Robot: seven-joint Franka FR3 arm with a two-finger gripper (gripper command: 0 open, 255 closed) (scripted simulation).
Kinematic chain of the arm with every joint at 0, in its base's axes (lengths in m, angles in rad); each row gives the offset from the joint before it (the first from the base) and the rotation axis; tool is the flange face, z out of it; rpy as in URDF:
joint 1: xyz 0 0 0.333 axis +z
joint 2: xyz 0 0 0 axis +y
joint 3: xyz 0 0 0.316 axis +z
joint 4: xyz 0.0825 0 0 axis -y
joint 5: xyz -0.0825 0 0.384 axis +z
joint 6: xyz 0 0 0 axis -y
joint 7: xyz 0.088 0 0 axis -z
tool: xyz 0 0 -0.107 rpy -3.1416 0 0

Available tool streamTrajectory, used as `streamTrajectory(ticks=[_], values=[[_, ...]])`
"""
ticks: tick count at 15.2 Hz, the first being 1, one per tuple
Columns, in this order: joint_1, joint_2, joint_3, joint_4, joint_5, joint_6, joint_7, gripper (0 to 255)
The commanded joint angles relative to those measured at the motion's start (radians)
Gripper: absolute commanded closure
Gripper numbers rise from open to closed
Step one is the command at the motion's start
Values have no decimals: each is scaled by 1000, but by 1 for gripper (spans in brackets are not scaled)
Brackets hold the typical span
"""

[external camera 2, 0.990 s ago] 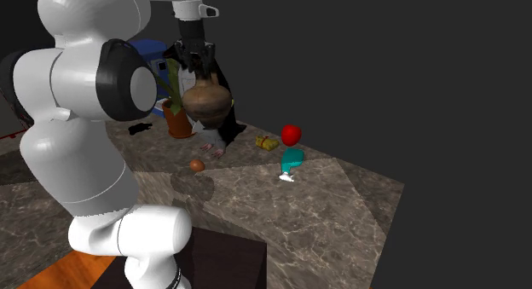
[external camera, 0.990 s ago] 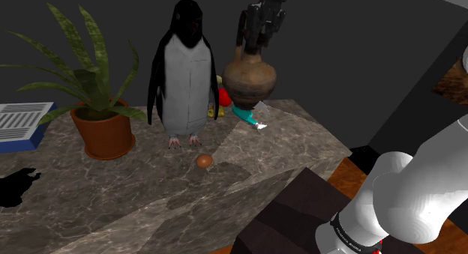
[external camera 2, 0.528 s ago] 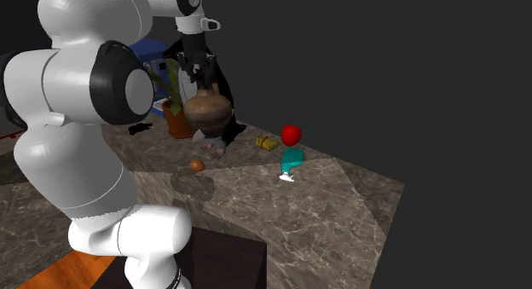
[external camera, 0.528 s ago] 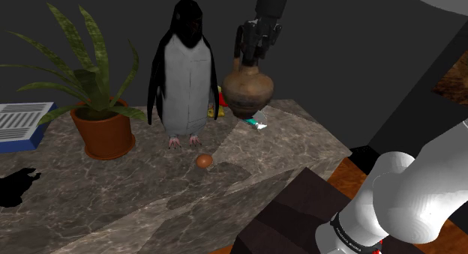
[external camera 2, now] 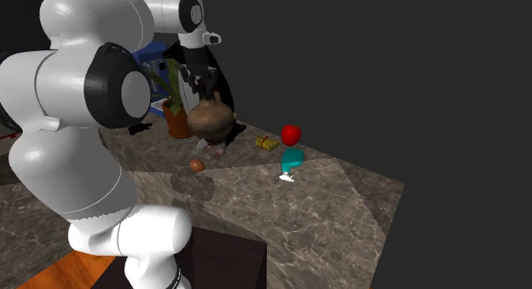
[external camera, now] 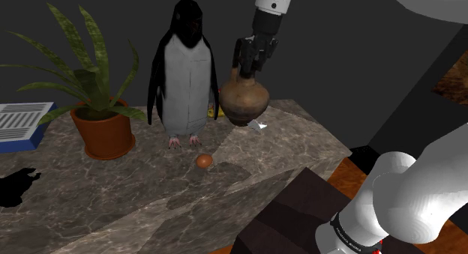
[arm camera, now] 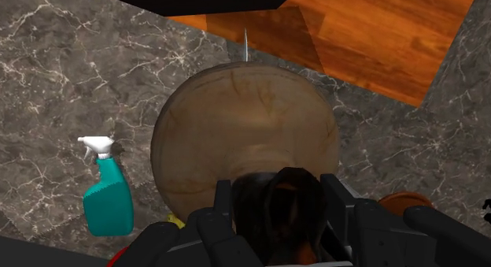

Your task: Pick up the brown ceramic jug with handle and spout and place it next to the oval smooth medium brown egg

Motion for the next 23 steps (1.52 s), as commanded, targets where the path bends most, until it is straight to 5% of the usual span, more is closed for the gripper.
streamTrajectory(ticks=[1,23], values=[[0,-6,0,-31,0,30,-1,255],[-1,-8,-5,-330,-2,326,-4,255]])
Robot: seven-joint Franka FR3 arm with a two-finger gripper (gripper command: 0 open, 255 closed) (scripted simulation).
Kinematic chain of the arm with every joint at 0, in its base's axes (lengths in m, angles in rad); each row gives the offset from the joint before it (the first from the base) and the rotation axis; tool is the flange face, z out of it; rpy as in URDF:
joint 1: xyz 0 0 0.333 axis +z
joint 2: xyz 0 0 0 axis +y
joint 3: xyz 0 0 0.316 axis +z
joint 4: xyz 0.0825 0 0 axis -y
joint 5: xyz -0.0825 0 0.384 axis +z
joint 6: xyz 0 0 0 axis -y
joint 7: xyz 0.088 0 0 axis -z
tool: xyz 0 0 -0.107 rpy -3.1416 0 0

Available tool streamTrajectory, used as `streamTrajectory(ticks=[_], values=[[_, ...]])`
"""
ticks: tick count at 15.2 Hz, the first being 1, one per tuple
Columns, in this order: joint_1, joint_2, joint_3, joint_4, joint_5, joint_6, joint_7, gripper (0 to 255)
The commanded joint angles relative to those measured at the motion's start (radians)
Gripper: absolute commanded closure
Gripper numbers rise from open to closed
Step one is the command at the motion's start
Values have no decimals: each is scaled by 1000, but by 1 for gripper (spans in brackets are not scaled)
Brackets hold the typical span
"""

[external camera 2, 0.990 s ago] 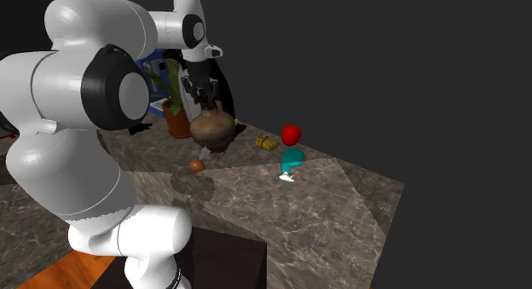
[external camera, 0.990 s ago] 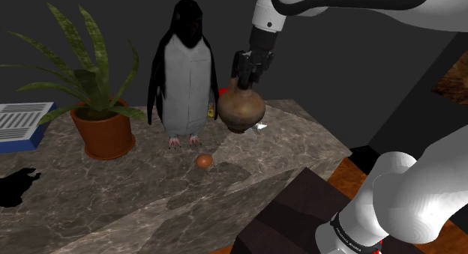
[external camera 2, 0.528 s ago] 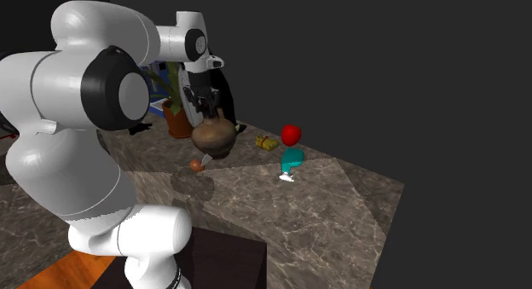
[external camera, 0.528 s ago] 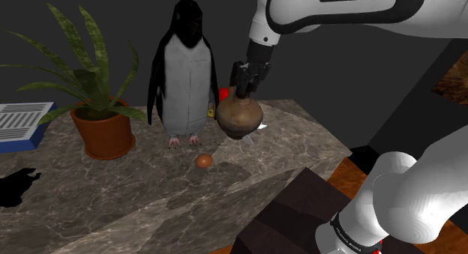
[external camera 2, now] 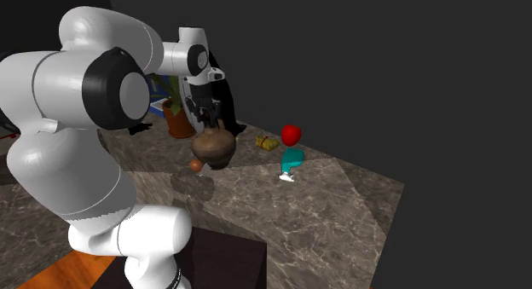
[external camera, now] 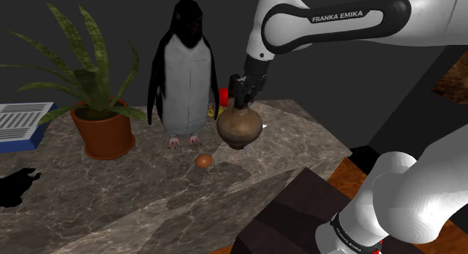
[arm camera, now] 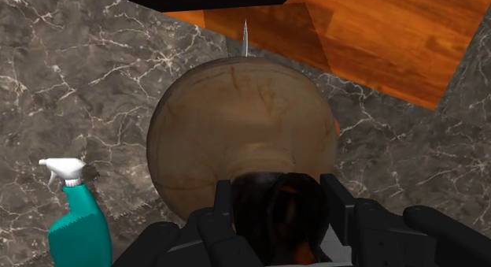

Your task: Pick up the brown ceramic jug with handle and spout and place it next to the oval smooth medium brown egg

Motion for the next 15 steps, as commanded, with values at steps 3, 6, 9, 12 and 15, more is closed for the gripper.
streamTrajectory(ticks=[3,6,9,12,15], values=[[0,12,-1,-40,1,57,-2,255],[0,22,-2,-71,2,98,-3,255],[0,34,-3,-100,3,139,-5,255],[0,48,-4,-128,5,181,-7,255],[0,65,-5,-153,6,223,-9,255]])
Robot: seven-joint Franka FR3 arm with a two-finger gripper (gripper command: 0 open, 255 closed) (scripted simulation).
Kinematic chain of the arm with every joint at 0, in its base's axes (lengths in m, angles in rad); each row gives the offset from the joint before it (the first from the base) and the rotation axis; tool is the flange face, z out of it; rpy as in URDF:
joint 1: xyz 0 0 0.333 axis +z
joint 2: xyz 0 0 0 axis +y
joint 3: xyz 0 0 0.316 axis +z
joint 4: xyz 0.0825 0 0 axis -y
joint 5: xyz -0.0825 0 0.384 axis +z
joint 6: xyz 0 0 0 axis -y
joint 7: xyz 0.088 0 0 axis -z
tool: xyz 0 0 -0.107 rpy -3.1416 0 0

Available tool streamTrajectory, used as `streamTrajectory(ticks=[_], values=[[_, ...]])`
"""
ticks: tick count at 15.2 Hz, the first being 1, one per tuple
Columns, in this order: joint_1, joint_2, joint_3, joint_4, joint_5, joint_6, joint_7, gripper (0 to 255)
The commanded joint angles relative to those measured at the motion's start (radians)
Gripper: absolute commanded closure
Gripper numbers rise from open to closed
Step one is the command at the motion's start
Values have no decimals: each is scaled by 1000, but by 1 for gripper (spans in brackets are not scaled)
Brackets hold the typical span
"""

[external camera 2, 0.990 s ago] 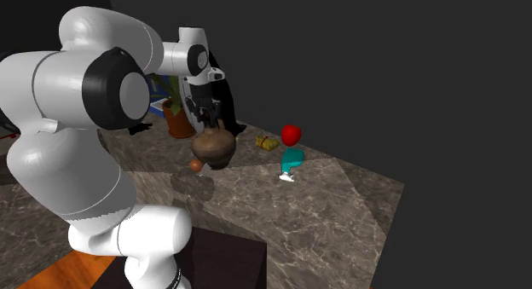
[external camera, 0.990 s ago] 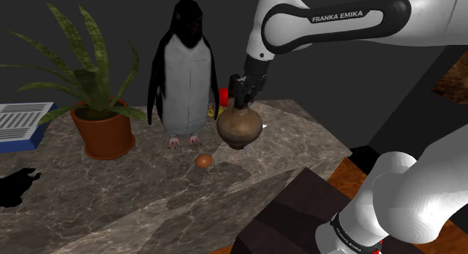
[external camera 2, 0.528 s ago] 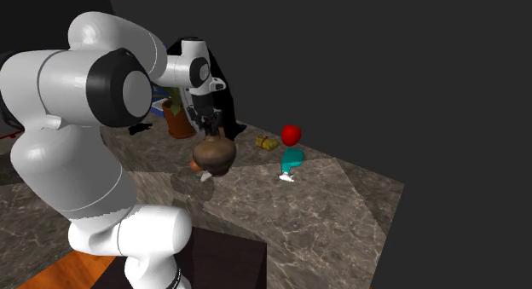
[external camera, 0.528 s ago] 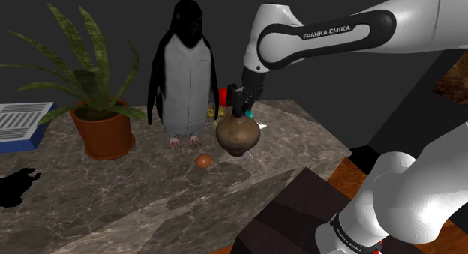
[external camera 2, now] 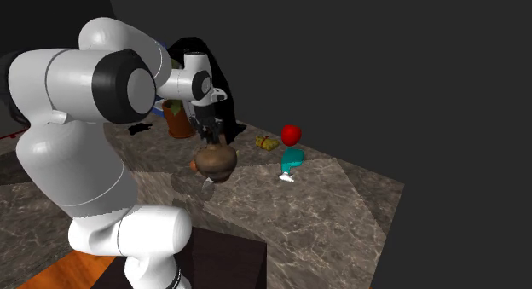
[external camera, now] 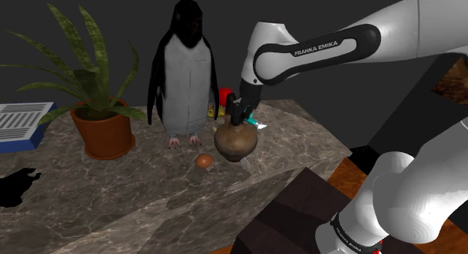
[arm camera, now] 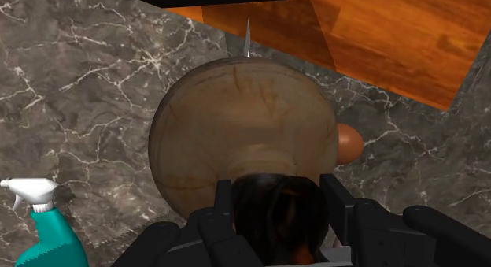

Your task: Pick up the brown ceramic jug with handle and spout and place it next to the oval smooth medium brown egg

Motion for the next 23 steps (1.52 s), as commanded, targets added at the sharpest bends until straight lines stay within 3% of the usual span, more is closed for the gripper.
streamTrajectory(ticks=[1,10,11,16,20,23], values=[[0,10,0,-15,1,30,-1,255],[0,17,-1,-24,2,47,-2,255],[0,17,-1,-25,2,47,-2,0],[0,17,-1,-24,2,47,-2,0],[-1,-41,1,49,-5,-84,3,0],[-1,-41,2,49,-4,-84,3,0]])
